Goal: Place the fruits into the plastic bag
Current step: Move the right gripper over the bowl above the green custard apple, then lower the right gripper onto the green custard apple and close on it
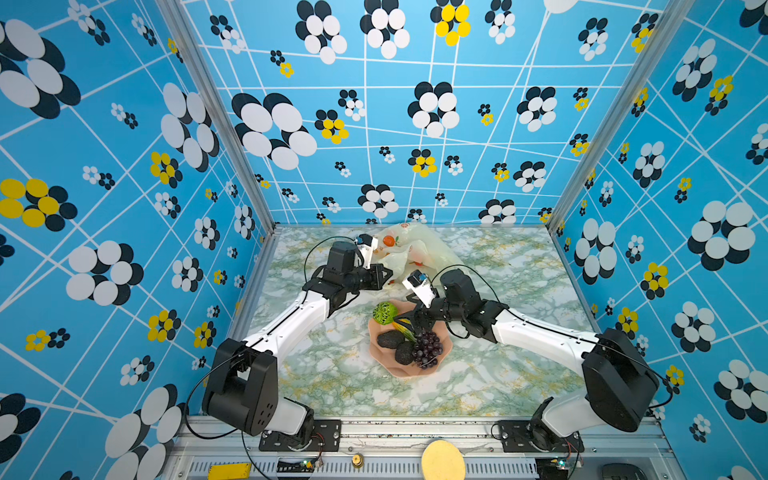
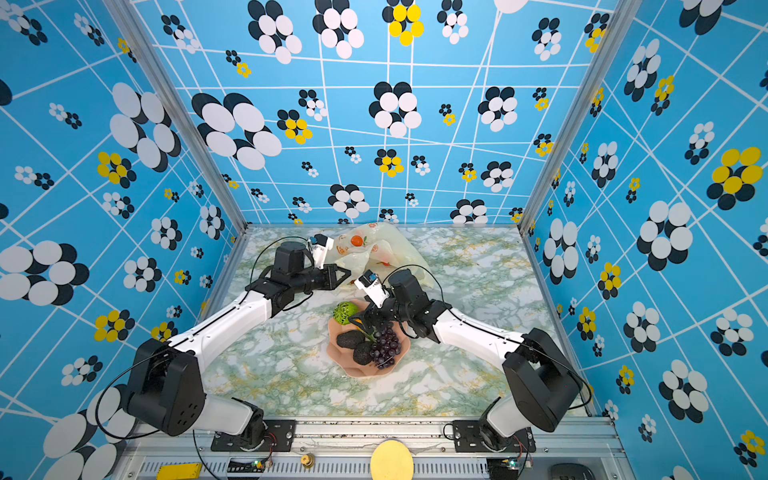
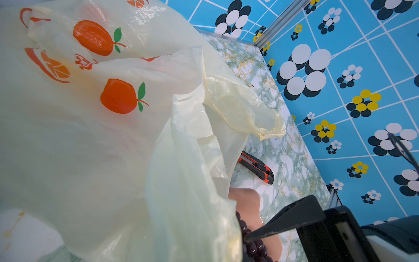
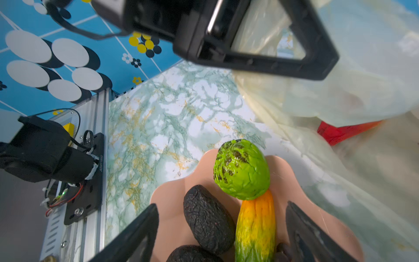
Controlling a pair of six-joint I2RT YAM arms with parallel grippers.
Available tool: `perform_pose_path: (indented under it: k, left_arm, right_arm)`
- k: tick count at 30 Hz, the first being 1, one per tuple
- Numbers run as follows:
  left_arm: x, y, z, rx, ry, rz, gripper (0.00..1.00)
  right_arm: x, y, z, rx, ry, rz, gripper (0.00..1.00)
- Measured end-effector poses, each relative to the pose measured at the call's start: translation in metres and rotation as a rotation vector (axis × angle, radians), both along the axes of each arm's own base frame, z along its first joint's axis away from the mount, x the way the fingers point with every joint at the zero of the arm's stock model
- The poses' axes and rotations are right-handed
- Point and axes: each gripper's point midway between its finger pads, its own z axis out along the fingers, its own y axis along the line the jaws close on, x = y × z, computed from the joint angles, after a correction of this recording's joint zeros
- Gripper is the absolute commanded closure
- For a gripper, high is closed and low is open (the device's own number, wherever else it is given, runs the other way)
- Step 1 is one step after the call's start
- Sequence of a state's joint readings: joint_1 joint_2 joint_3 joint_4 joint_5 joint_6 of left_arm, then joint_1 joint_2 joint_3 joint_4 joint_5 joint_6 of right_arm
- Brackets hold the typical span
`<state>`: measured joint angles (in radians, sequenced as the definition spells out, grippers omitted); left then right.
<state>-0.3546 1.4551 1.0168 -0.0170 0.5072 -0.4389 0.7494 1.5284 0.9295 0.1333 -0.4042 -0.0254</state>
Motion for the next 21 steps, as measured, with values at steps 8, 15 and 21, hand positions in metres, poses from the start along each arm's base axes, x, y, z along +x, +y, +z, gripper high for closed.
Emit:
perform_pose_path:
  k: [8, 15, 21]
  left_arm:
    - [0.002, 0.001, -0.003, 0.002, 0.016, 0.012, 1.00]
    - [0.005, 0.005, -0.003, 0.001, 0.016, 0.024, 1.00]
    - [0.008, 0.010, -0.003, -0.001, 0.018, 0.038, 1.00]
  right_arm:
    - [0.009, 0.010, -0.032, -0.123, -0.037, 0.022, 0.00]
    - [0.025, 0.021, -0.033, -0.166, -0.091, 0.041, 0.01]
    - [0.037, 0.032, -0.042, -0.194, -0.102, 0.064, 0.01]
